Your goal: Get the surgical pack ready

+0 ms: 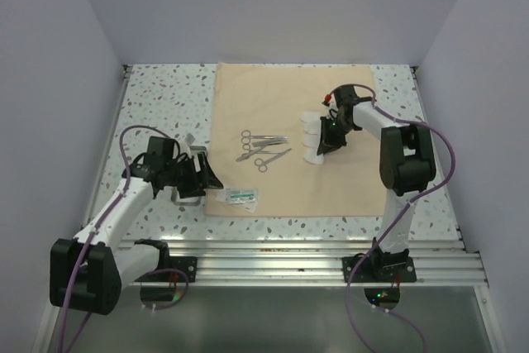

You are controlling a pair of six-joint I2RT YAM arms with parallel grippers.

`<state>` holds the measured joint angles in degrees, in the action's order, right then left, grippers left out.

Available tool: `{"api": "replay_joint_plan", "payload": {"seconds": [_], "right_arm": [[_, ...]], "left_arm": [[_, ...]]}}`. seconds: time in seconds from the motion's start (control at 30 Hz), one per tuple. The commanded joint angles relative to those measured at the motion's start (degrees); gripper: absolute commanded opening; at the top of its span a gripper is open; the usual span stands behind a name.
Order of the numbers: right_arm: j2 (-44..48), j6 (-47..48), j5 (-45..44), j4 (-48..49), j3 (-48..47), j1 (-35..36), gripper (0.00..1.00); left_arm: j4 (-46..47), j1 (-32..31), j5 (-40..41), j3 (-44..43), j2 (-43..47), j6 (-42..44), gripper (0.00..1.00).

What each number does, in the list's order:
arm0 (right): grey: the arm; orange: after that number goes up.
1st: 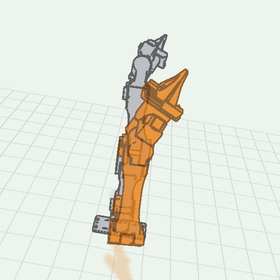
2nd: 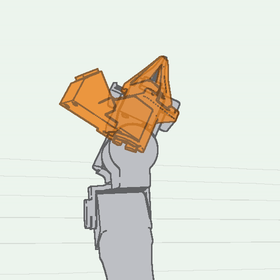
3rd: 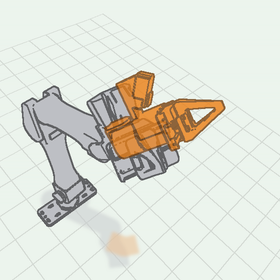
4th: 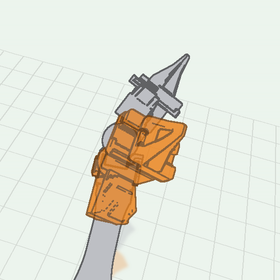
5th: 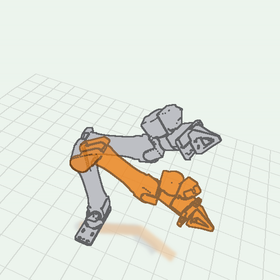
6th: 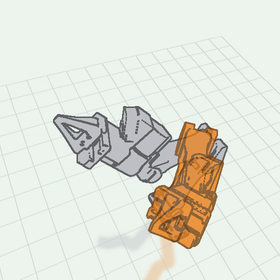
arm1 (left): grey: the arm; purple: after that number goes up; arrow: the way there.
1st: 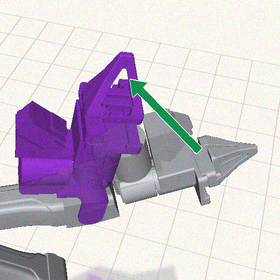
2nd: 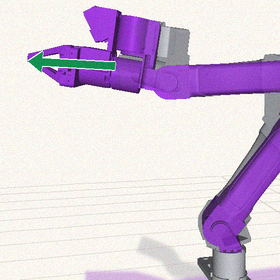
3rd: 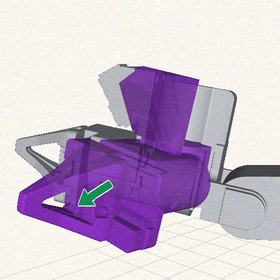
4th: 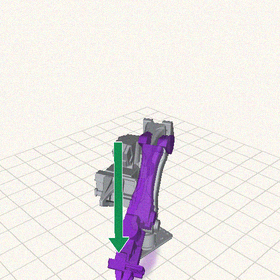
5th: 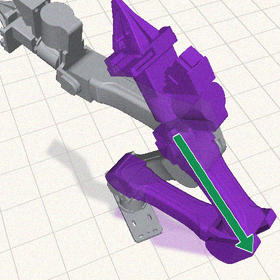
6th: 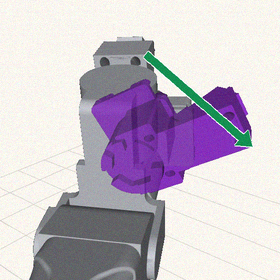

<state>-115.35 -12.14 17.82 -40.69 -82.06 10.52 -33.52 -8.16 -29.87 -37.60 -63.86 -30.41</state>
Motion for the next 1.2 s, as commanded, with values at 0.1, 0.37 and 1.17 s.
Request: {"api": "replay_joint_plan", "payload": {"seconds": [0.1, 0.37, 1.17], "right_arm": [[7.1, -0.3, 3.5, 1.0, 0.6, 1.0, 0.00], [22.0, 3.9, 7.7, -7.4, 3.7, 10.8, 0.00], [45.1, 6.7, 30.0, -21.6, 3.7, 37.1, 0.00]], "left_arm": [[4.8, -2.7, -0.6, -4.0, 6.9, -0.3, 0.79], [12.1, -7.3, -4.4, -5.3, 16.4, -0.7, 0.88], [34.6, -36.2, -17.3, -5.0, 13.3, -3.6, 0.98]]}}
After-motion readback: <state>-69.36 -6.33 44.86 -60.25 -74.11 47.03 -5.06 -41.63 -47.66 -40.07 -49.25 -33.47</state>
